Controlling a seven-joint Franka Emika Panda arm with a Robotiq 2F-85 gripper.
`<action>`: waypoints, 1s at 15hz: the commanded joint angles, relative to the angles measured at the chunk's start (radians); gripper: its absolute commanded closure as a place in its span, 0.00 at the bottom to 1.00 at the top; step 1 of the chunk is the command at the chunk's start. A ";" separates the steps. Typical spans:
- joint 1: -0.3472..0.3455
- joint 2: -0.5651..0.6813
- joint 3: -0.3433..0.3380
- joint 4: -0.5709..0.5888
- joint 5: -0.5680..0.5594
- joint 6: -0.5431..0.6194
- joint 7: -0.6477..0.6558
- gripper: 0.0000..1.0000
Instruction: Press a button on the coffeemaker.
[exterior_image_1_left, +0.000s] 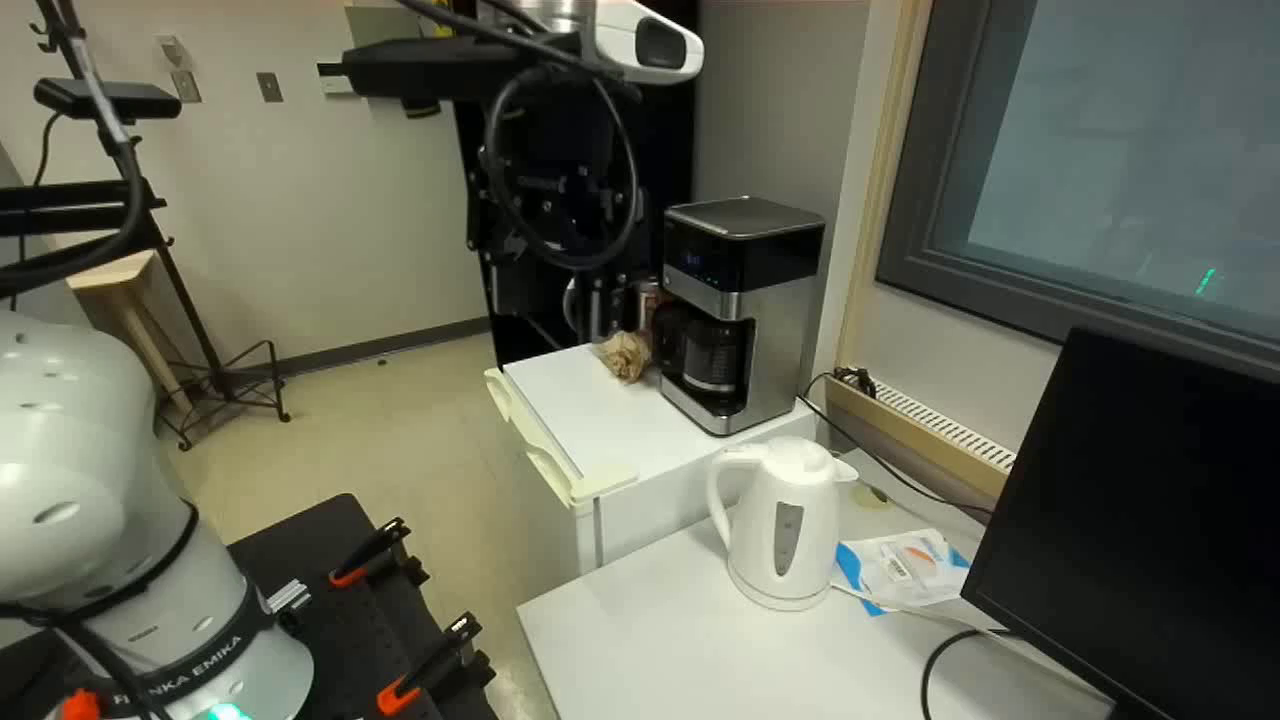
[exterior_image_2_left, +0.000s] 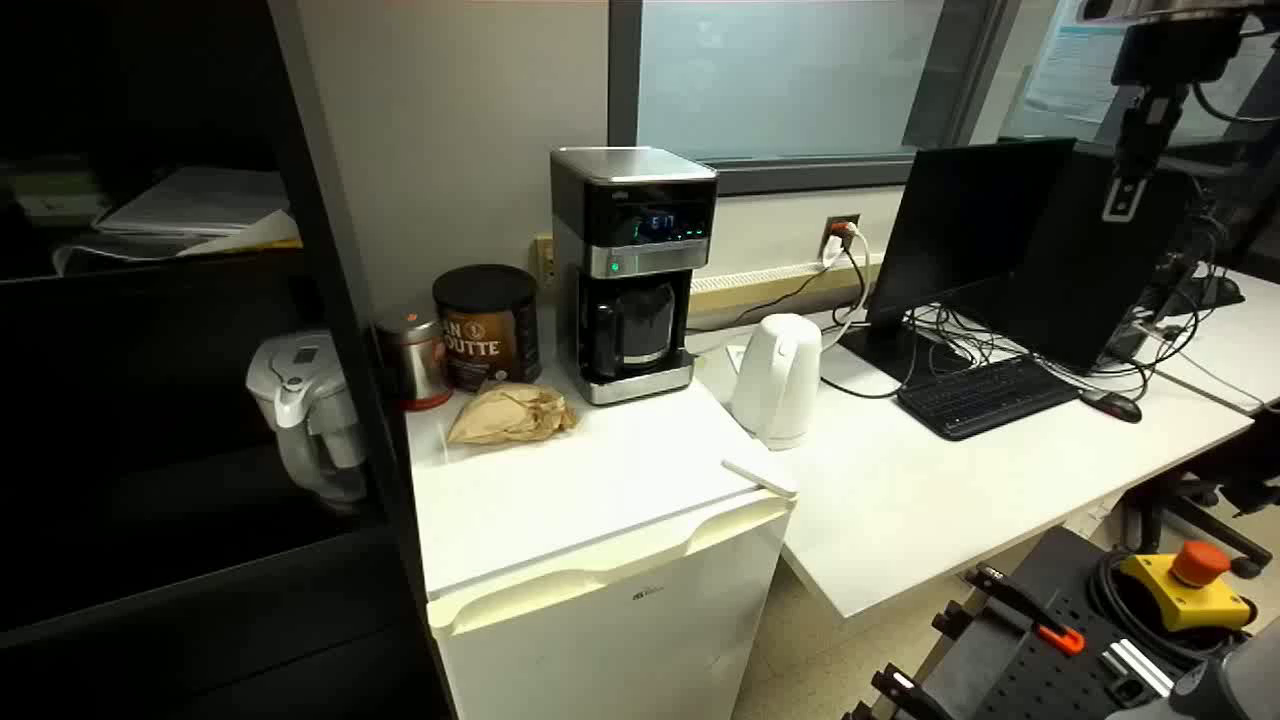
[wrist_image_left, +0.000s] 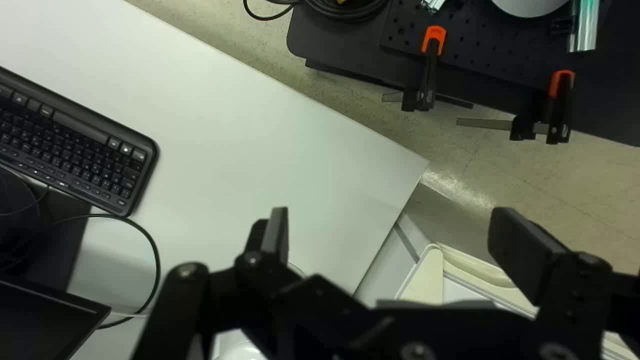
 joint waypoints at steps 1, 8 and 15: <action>-0.001 0.001 0.001 0.002 0.001 -0.002 -0.001 0.00; 0.004 0.019 0.002 0.010 -0.007 0.009 -0.008 0.00; 0.051 0.182 0.037 0.047 -0.036 0.131 -0.093 0.00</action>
